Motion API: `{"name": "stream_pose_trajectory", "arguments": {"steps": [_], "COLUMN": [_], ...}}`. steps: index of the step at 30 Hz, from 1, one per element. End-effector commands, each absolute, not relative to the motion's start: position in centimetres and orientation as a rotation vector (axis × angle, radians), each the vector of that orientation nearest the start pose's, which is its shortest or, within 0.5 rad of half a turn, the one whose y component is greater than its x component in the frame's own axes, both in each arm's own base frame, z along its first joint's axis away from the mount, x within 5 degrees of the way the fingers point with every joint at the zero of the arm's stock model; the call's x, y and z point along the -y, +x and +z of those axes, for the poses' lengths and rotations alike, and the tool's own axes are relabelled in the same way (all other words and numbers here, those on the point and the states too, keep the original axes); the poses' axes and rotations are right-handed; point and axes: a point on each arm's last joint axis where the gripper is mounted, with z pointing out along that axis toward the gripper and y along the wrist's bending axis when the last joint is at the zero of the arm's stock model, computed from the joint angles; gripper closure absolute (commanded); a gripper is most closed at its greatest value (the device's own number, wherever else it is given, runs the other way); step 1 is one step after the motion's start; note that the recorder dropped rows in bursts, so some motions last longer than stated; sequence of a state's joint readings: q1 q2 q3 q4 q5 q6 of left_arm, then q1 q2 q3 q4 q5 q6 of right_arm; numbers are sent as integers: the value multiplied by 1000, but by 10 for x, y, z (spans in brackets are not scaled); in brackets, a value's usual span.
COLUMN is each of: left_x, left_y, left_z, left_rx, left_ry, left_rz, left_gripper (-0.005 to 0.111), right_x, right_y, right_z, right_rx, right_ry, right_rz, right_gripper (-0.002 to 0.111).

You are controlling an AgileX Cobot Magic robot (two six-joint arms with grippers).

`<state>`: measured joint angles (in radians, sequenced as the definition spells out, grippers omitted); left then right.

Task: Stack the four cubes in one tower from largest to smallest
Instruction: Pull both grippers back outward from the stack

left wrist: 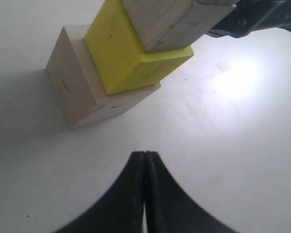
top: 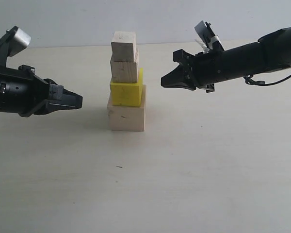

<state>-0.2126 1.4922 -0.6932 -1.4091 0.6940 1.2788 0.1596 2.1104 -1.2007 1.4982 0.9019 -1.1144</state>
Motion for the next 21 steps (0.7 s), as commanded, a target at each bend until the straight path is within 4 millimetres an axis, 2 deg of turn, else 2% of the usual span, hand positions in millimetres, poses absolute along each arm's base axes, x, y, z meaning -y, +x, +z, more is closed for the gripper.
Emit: {"name": "stream_pose_trajectory", "arguments": {"steps": [1,9,21], "left_x": [112,111,111], "left_y": [248,249,250], "left_z": [209,209,209], "left_rx": [-2324,-2325,-2327], "left_ry": [459,452,445], "left_rz": [-969,-957,-942], "left_gripper": [107,107,107], "right_x": [-145,-152,-153], "right_y": [387,395,399], "right_z": [128,116,119], "right_rx": [-2470,-2478,-2479], "right_ry": [-215,-220,-229], "right_rz": [1324,1358,1353], "right_gripper": [108,108,108]}}
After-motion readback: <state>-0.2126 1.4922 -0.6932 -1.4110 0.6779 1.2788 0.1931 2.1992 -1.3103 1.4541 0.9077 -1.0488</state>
